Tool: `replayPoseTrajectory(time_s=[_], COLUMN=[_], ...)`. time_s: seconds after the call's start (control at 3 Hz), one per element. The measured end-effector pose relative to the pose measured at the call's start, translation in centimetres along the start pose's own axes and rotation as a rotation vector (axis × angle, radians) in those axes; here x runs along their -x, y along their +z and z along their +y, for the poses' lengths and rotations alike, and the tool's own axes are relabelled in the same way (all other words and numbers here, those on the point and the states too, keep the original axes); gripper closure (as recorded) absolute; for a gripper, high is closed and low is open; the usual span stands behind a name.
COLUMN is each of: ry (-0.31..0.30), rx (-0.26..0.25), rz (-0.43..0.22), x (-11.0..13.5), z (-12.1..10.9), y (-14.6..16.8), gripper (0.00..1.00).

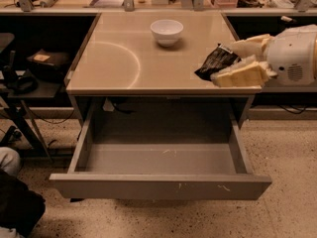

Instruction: Place rxbar chocolate into top drawer

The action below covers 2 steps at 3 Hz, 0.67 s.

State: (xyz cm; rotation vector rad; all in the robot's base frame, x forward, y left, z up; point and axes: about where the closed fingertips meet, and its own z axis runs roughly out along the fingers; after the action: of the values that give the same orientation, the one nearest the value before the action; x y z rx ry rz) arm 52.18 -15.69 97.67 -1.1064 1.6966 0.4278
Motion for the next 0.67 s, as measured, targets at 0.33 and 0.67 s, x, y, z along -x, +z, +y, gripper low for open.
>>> replayPoseTrajectory(time_s=[0.33,0.67], ry=[-0.016,0.032], rx=[-0.049,-0.035], rz=[0.017,0.069], x=[-2.8,-6.9], z=[4.2,6.6], y=[-0.5,-0.7], gripper=[1.0,1.0])
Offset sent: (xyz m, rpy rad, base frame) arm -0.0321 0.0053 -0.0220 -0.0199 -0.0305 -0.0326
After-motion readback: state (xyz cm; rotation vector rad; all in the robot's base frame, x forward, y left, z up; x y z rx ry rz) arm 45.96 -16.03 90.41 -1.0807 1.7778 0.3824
